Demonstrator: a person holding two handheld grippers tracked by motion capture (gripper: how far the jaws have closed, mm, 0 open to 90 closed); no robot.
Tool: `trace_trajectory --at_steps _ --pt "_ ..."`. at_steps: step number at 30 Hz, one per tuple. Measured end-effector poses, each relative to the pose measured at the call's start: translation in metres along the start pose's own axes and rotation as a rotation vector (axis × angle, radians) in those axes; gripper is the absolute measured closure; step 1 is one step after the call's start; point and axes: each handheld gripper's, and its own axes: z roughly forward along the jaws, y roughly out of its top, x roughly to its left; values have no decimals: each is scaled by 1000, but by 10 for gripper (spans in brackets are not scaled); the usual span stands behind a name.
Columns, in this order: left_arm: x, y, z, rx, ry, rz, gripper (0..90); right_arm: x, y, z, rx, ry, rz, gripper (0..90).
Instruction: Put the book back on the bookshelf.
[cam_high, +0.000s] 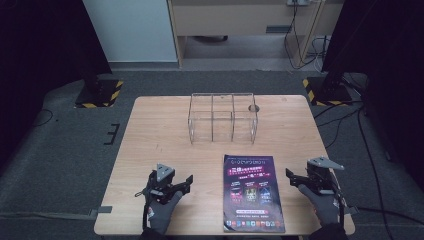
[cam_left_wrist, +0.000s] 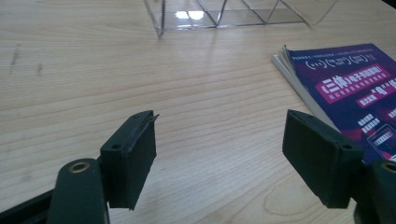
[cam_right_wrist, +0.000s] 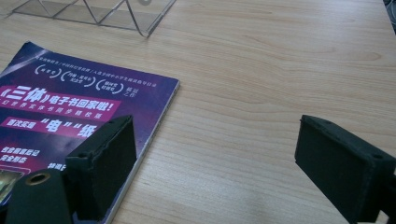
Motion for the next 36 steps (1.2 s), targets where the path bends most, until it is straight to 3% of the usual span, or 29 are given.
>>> trace_trajectory --at_steps 25,29,36 --pt "-51 12 30 24 -81 35 252 22 -3 7 3 52 -33 122" --pt "-64 14 38 33 -91 64 252 25 -4 9 6 64 -35 122" --pt "-75 13 49 50 -100 78 254 33 -6 14 18 79 -50 122"
